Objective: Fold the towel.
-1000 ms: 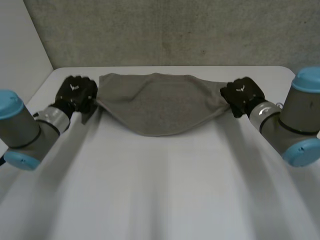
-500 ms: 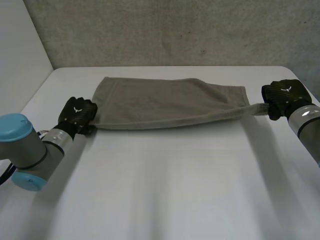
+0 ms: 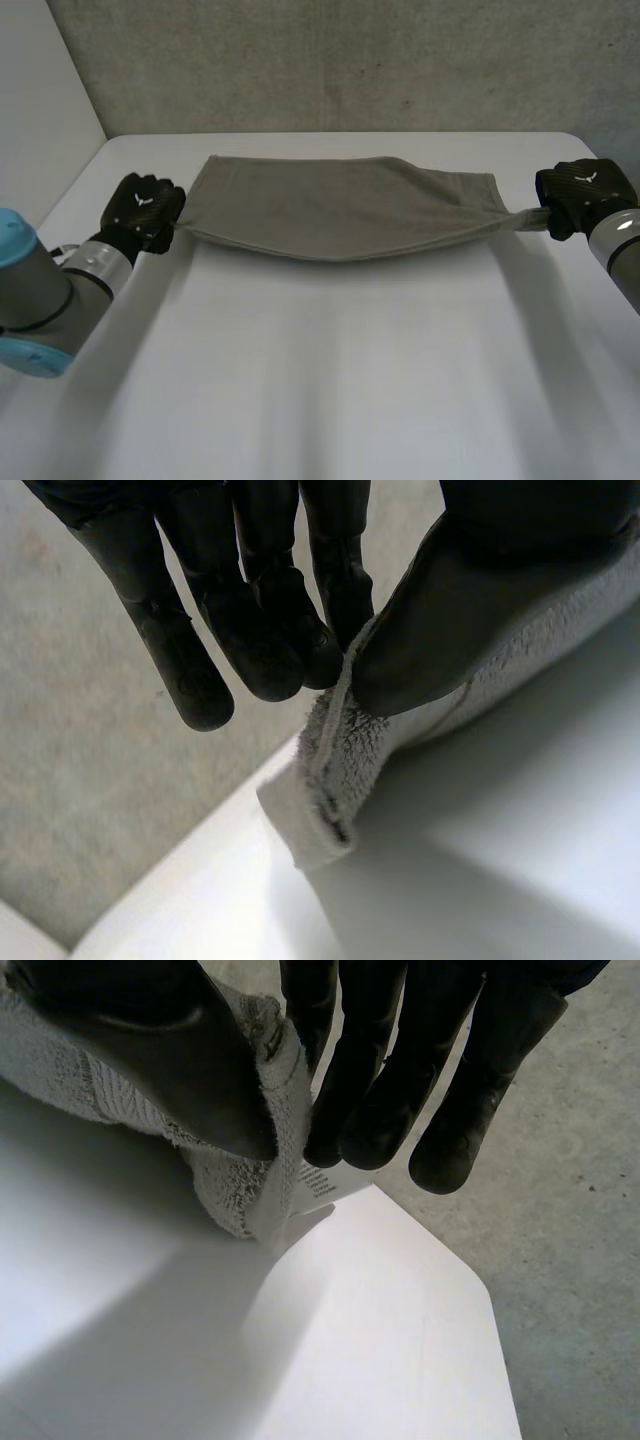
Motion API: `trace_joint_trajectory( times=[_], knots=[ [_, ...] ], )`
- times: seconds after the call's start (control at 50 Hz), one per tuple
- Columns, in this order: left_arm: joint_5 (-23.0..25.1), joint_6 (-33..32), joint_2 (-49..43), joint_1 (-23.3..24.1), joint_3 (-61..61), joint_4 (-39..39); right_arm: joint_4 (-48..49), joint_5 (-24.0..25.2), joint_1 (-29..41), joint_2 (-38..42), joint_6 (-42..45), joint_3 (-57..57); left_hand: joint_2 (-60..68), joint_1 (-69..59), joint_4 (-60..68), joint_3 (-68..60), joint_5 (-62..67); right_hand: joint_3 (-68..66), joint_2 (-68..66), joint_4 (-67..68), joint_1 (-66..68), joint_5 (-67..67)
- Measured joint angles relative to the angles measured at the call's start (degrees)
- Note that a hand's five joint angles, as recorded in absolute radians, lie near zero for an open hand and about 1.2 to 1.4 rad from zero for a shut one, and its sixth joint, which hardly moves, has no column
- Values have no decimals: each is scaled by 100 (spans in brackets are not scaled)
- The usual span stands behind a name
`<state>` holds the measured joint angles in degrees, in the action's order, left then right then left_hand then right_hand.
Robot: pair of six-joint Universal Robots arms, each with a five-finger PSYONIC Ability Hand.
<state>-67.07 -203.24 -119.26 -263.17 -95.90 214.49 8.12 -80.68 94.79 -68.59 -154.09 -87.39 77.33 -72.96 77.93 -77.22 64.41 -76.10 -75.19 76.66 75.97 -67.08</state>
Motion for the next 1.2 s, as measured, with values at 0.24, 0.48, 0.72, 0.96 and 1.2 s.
trace_joint_trajectory(
  times=[0.24,0.48,0.72,0.96,1.2],
  knots=[
    [666,-14,1676,-390,-873,-419,-1164,243,-325,-808,281,-211,0,0,0,-1,7,0,0,0,0,0],
    [1247,49,3031,-1058,-1325,-1187,-2028,933,-1011,-1994,902,-435,0,0,2,-2,24,0,0,0,0,0],
    [1367,599,2237,-1014,-546,-1194,-2030,1219,-1163,-990,1024,322,0,0,3,-3,60,0,-117,0,0,0],
    [628,688,-552,-90,2238,-1513,-2008,4,-170,1179,1013,2548,33,-1,4,-11,170,0,-117,-1,0,-35],
    [78,684,-2600,161,4980,-2217,-2032,-620,237,2857,1033,4571,33,-1,5,-11,171,0,-117,0,0,-36]
  ],
)
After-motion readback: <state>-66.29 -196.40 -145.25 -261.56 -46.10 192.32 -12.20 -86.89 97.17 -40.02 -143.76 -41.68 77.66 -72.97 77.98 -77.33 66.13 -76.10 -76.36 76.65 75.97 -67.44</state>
